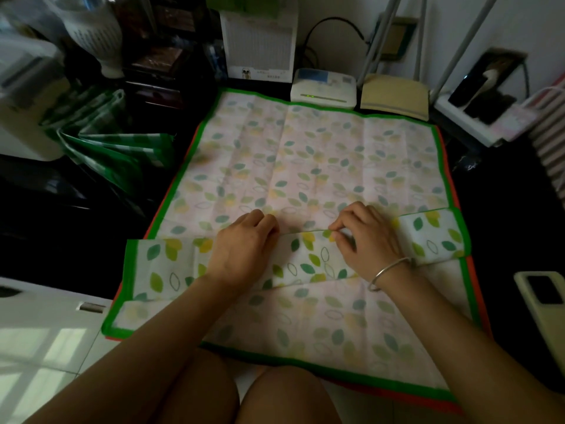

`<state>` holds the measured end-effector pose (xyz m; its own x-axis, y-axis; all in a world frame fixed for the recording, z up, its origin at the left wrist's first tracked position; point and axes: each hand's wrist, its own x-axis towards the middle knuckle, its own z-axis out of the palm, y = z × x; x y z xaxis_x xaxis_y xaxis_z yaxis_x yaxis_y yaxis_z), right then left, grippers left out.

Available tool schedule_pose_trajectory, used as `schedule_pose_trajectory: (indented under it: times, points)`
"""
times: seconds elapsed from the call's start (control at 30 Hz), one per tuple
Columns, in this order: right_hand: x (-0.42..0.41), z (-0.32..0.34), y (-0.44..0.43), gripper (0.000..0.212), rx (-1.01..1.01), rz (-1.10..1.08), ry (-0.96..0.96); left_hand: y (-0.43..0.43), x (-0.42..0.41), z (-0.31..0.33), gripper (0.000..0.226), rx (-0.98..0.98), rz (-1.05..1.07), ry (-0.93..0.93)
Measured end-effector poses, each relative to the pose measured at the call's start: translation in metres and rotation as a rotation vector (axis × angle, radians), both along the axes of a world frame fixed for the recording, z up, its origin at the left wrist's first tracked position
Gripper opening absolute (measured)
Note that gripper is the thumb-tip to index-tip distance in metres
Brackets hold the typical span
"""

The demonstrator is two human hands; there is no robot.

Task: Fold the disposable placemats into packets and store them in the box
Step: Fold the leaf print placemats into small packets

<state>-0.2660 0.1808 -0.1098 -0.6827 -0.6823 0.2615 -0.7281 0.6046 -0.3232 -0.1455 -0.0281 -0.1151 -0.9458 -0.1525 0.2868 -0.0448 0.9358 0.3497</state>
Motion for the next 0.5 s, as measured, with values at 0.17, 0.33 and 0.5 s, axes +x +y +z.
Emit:
schedule_pose_trajectory:
  times: [0.17, 0.33, 0.5]
  points:
    - [0.011, 0.003, -0.009, 0.043, 0.05, 0.028, 0.061, 0.0, -0.001, -0.006, 0.026, 0.002, -0.004, 0.019]
    - [0.035, 0.0, -0.021, 0.058, 0.403, 0.007, -0.066, 0.0, -0.002, -0.008, 0.028, -0.007, -0.012, -0.004]
    - [0.036, -0.007, -0.022, 0.055, 0.543, -0.022, 0.001, 0.004, -0.003, 0.005, 0.031, -0.086, 0.038, -0.087]
